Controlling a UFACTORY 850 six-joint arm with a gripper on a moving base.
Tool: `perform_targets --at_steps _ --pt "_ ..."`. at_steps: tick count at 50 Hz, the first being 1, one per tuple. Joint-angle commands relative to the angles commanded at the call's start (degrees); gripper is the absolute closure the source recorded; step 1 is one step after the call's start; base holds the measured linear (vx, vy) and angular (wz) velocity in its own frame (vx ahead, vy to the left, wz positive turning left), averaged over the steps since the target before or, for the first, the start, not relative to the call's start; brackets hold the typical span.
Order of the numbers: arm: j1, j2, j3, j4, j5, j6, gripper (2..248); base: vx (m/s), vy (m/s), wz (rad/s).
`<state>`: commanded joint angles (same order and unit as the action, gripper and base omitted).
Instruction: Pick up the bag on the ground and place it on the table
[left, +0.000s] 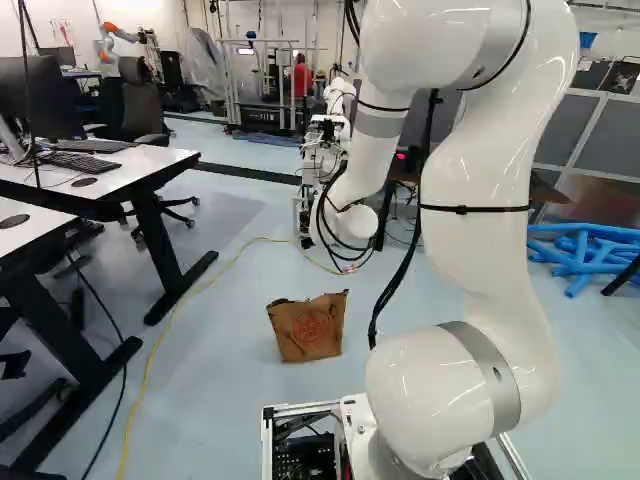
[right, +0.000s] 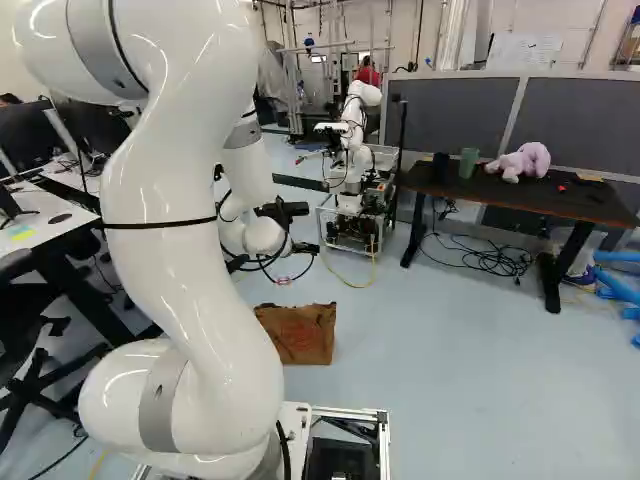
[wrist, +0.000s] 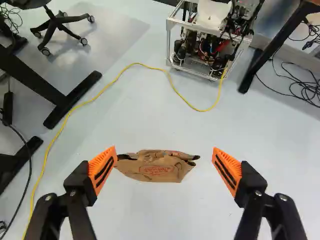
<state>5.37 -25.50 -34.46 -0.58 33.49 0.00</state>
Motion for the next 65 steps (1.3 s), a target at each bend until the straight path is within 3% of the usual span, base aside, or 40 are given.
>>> perform_targets --at_steps 29,51,65 --pt "1.44 -10.25 -9.13 0.00 -4.32 0.00 3 0.000 0.000 0.000" --pt "3.93 -17.89 -16.75 0.00 -8.90 0.00 3 0.000 0.000 0.000" --pt "4.38 -21.24 -19.27 0.00 -10.64 0.00 3 0.000 0.000 0.000"
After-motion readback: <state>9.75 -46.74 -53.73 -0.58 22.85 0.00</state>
